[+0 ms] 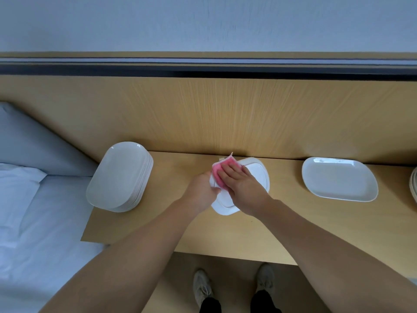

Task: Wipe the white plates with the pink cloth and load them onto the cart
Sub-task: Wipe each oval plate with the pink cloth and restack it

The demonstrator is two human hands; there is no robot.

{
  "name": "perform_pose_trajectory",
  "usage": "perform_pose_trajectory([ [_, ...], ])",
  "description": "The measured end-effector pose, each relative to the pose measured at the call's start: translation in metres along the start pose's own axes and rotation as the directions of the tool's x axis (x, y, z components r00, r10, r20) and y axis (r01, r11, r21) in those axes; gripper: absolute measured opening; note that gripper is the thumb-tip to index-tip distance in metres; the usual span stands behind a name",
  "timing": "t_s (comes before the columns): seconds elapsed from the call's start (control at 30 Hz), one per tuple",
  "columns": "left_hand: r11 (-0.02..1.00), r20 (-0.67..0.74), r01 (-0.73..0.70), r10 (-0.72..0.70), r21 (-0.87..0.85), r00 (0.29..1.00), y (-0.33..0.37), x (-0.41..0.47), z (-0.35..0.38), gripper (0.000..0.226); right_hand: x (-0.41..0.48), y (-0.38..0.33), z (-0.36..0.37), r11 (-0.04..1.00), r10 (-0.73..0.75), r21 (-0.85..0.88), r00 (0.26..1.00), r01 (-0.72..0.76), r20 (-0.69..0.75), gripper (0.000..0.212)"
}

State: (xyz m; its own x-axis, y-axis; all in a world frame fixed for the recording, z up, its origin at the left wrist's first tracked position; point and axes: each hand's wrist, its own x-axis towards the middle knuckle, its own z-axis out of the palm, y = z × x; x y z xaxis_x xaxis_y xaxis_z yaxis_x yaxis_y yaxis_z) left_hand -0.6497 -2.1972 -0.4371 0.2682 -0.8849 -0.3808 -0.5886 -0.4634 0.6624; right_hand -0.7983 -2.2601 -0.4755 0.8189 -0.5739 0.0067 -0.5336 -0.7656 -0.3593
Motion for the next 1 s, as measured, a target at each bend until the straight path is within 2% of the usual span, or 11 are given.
perform_pose_trajectory([
  [0.13,1.0,-0.024,-0.001,0.001,0.004,1.0,-0.002,0.001,0.002,0.03,0.006,0.008,0.004,0.999,-0.036,-0.029,0.999,0.036,-0.021,0.063],
  [0.3,1.0,-0.03,0.017,-0.017,0.003,0.999,-0.001,0.003,0.003,0.039,0.009,0.03,-0.003,1.0,-0.013,0.002,1.0,0.013,0.0,0.061],
  [0.43,0.999,-0.045,0.049,-0.049,0.014,0.998,-0.004,0.003,0.005,0.037,0.006,0.045,-0.007,0.997,0.067,0.027,0.997,-0.068,0.031,0.057],
  [0.7,0.998,-0.065,0.07,-0.069,0.007,0.995,-0.01,0.005,0.009,0.036,-0.002,0.065,-0.01,0.982,0.165,0.09,0.986,-0.163,-0.013,0.054],
  [0.83,0.996,-0.069,0.091,-0.091,-0.003,0.994,-0.014,0.004,0.012,0.036,-0.012,0.074,-0.004,0.959,0.268,0.08,0.963,-0.27,0.035,0.06],
  [1.0,0.993,-0.059,0.115,-0.114,0.026,0.992,-0.018,0.005,0.015,0.034,-0.027,0.069,-0.002,0.915,0.365,0.169,0.93,-0.367,0.046,0.055],
])
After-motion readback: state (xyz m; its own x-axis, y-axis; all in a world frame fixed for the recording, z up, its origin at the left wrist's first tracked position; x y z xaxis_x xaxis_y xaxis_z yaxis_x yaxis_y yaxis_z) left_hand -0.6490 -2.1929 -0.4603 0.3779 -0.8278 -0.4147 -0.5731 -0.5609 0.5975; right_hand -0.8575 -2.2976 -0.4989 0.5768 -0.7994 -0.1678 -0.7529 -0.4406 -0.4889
